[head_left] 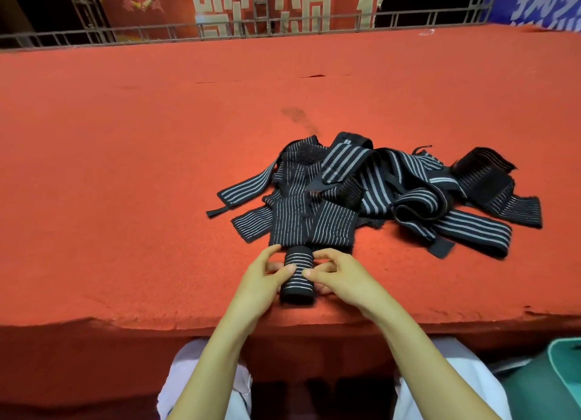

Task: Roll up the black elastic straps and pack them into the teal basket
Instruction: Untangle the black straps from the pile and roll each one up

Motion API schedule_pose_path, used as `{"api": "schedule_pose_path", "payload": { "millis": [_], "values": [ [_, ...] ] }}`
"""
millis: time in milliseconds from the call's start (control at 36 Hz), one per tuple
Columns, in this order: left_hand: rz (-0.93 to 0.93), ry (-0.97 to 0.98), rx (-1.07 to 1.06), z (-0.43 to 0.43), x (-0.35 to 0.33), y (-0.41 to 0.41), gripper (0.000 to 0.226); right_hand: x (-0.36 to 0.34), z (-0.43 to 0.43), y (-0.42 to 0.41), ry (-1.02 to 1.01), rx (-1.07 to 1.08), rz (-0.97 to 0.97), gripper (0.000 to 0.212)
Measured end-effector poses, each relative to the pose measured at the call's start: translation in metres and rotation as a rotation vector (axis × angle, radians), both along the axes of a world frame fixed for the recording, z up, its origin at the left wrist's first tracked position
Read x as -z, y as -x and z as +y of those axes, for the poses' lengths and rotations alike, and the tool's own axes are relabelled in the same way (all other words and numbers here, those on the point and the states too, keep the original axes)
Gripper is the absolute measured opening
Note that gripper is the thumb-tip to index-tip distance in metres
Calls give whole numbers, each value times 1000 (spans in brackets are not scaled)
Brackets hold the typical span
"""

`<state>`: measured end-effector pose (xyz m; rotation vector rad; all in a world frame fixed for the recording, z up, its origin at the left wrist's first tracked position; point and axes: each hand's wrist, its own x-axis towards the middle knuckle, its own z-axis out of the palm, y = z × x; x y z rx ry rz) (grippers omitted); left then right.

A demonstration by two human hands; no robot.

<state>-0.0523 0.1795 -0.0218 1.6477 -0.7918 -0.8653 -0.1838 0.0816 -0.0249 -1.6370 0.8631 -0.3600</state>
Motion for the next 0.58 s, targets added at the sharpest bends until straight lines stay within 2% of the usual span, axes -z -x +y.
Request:
{"api": "schedule_pose_path", "payload": {
  "millis": [28,83,194,278,444,583],
  "values": [
    [57,28,14,2,-2,-1,49,1,1,-1,15,-5,-19,39],
    [36,107,44,7,-4,-3,56,2,3,-3,135,-5,-41,51],
    [-247,296,33,17,-1,-11,65,-1,13,-7,410,-62,-215,68],
    [-431,399,-12,22,1,-12,61,3,16,-14,636,-96,-230,66],
    [-684,398,6,27,24,-21,47,16,19,-23,751,-91,-173,62],
    [-707,385,-17,29,34,-25,42,21,25,-28,744,-73,-200,59]
  ]
}}
